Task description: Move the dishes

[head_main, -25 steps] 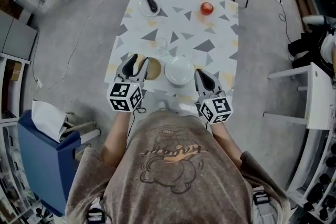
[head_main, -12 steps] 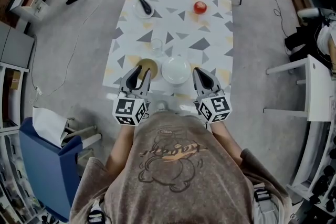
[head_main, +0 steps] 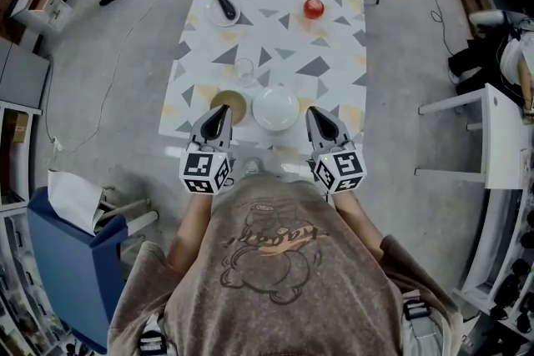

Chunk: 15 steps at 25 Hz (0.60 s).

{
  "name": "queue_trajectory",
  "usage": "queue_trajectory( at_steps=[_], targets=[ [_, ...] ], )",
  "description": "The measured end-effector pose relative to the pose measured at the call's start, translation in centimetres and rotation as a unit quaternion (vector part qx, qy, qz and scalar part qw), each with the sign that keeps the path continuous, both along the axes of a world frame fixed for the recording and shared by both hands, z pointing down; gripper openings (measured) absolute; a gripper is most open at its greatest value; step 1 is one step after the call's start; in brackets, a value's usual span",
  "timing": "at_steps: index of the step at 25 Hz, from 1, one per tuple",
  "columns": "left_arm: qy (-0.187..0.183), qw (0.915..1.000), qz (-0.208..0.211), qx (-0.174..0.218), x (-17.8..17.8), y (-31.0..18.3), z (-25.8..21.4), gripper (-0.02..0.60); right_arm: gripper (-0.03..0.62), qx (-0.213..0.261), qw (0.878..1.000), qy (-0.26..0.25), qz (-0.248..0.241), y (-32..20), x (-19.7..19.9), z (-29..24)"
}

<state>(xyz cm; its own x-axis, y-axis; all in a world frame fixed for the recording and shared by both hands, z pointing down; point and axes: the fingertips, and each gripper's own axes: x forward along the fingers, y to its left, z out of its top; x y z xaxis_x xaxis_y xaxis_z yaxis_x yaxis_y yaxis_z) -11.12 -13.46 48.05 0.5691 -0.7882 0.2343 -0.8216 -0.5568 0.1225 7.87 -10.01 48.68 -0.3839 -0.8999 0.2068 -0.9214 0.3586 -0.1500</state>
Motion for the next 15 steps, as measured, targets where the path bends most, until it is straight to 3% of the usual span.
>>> queue_trajectory(
  at_steps=[15],
  targets=[
    [0.014, 0.9999, 0.002, 0.008, 0.5, -0.4, -0.2, 0.023, -0.006, 0.002, 1.0, 0.007, 0.006, -0.2, 1.2, 0.1]
  ],
)
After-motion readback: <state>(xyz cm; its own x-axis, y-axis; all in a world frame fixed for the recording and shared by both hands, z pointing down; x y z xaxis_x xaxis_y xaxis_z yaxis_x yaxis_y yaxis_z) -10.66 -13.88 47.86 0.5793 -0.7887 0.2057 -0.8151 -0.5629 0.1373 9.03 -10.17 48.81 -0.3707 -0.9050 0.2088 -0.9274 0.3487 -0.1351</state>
